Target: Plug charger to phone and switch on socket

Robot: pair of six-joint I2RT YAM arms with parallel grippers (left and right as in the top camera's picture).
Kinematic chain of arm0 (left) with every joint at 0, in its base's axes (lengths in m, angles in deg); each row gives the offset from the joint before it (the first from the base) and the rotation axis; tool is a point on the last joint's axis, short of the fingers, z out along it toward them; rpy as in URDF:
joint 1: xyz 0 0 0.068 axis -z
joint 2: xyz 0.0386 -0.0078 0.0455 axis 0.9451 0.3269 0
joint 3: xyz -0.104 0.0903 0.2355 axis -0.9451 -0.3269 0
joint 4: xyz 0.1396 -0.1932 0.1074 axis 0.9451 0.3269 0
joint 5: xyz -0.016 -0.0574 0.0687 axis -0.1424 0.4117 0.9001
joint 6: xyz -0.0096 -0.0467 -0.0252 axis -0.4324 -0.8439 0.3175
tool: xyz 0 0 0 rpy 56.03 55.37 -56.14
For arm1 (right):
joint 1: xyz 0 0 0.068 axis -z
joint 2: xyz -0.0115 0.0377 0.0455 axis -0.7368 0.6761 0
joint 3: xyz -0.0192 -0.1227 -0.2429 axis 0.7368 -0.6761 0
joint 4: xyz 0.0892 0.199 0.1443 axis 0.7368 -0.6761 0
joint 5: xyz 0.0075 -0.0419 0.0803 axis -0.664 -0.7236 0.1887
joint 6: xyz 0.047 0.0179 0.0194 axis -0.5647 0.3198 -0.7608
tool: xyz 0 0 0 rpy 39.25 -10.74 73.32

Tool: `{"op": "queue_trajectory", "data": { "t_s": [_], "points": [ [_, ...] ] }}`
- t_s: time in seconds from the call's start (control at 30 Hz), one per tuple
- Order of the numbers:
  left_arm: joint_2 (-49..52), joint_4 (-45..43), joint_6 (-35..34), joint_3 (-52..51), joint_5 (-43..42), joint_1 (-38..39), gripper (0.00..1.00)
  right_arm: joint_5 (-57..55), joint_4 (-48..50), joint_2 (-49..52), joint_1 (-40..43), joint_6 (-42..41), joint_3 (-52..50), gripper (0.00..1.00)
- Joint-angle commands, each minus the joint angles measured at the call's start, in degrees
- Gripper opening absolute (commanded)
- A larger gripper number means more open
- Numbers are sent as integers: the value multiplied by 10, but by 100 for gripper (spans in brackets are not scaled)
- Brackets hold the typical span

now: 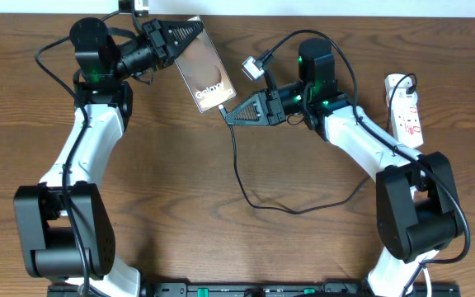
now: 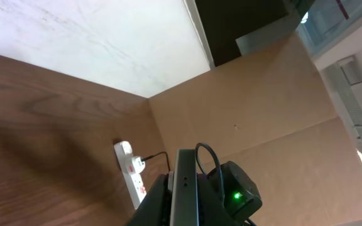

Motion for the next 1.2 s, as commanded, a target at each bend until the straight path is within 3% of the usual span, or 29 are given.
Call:
{"op": "queue_trajectory", "data": {
  "t_s": [0.0, 1.17],
  "points": [
    [-11, -3, 12, 11, -55, 10, 8, -47, 9, 2, 6, -17, 8, 1],
    [-11, -3, 14, 11, -50, 22, 8, -81, 54, 2, 6, -50, 8, 1]
  ]
}}
